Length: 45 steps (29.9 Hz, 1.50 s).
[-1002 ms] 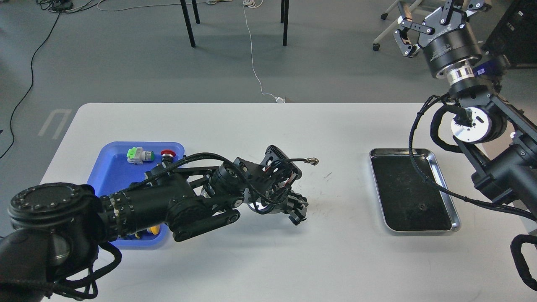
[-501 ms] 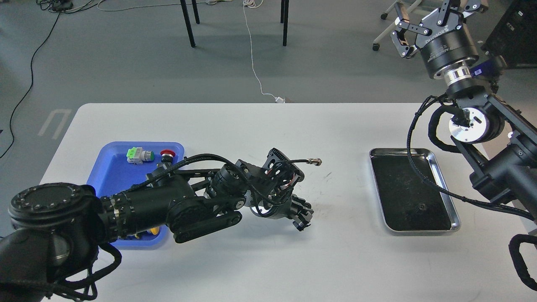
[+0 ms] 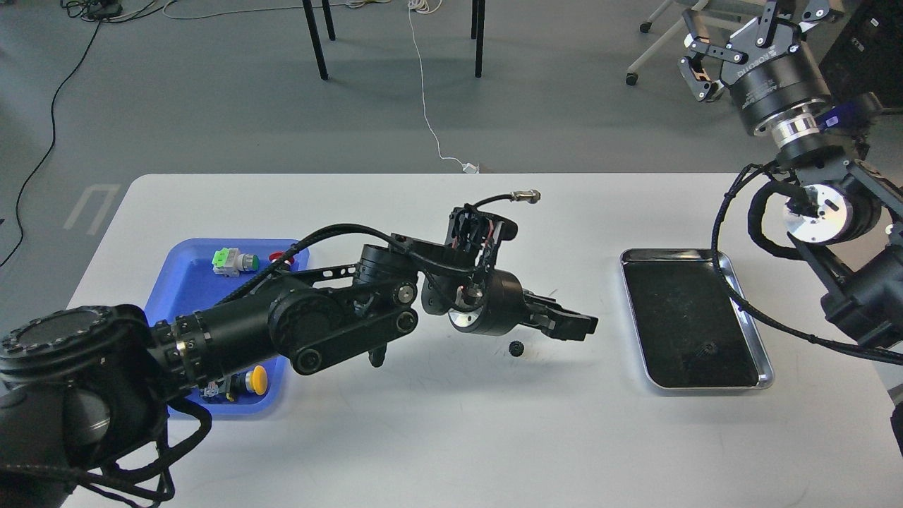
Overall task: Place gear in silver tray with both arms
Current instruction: 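Open the left gripper to set the gear on the table, then raise the left arm away and bring the right arm forward, then lower the right gripper onto the second gear and close it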
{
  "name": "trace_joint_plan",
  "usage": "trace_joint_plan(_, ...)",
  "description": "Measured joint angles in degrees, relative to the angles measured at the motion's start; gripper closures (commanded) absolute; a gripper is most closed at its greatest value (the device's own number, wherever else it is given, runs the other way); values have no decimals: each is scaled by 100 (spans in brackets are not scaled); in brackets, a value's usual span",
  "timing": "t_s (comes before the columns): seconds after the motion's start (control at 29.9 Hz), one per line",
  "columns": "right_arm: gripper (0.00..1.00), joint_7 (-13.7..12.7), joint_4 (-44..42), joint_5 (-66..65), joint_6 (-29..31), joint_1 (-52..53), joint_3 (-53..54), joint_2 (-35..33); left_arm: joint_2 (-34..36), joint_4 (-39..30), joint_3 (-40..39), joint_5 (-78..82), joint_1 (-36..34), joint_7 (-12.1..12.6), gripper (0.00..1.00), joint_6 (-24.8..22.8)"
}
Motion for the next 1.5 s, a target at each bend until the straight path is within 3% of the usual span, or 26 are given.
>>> trace_joint_plan(0.13,3,0,132,-69,144,-86,-110,-302,519,119,-570,-1452,49,-9,19,18)
trace_joint_plan(0.3,3,-5,154,-124,272,103,-719,-547,1035,421,-1066,-3489,98,-14,6,23)
trace_joint_plan(0.47,3,-6,143,-656,353,658,-1529,-612,1278,986,-1447,-5431,260,-52,3,24)
trace_joint_plan(0.53,3,-6,142,-937,514,954,-1974,-663,1374,1118,-1582,-5996,318,-187,3,16)
trace_joint_plan(0.7,3,21,-27,-1388,709,1933,-3282,-583,1613,1442,-1945,-6833,421,-814,3,21)
trace_joint_plan(0.94,4,104,-286,-2091,721,3090,-5119,26,1751,2044,-2312,-7687,652,-935,3,8)
trace_joint_plan(1.1,5,268,-293,-3225,711,3552,-6320,594,1809,2071,-2339,-7868,829,-935,3,-4)
trace_joint_plan(1.5,15,282,-677,-4792,298,4006,-8938,2184,2108,1975,-2316,-7863,811,-967,3,42)
